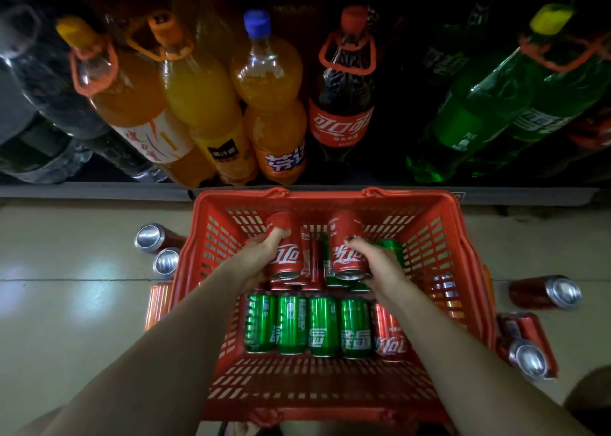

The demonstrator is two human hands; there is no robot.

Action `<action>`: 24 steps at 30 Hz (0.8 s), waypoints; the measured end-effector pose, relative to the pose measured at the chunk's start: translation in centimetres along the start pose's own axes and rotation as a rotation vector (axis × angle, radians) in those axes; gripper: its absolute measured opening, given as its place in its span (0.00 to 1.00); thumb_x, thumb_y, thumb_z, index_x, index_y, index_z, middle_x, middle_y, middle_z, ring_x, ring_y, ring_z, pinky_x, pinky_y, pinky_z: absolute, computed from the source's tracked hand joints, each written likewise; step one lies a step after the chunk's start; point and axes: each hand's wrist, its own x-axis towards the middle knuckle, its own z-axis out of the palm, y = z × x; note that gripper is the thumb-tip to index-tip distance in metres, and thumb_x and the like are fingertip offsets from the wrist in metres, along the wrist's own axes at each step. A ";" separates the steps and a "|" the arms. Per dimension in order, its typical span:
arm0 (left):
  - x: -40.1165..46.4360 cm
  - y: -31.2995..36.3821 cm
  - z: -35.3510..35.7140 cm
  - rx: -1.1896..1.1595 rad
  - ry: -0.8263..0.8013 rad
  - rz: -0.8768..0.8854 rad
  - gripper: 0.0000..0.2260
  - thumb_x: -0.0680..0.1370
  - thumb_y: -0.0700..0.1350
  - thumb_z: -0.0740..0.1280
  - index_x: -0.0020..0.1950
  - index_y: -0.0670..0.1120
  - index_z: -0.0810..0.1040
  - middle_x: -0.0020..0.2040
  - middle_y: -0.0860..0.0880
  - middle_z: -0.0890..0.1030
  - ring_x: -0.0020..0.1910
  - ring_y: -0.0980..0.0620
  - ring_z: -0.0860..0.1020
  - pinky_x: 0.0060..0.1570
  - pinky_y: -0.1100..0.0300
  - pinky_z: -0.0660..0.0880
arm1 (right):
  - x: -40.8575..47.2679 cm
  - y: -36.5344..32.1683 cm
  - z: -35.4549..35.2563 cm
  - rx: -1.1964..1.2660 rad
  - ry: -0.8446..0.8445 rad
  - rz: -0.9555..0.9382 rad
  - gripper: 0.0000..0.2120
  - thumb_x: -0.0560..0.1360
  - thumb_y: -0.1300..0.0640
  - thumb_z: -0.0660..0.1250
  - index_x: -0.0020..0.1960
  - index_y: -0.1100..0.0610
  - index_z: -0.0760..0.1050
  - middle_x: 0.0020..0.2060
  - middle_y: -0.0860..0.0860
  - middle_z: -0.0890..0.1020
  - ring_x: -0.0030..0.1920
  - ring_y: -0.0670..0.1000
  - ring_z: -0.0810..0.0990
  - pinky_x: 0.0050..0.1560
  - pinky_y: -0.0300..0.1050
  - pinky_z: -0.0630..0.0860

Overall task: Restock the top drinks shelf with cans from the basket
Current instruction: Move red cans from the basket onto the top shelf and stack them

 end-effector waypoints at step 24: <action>-1.5 -1.2 1.1 -0.115 -0.006 -0.119 0.26 0.76 0.63 0.70 0.63 0.43 0.80 0.53 0.41 0.88 0.54 0.41 0.86 0.62 0.38 0.80 | 1.3 1.9 4.6 0.051 -0.305 0.165 0.27 0.72 0.41 0.74 0.66 0.54 0.78 0.55 0.57 0.86 0.55 0.58 0.86 0.59 0.59 0.81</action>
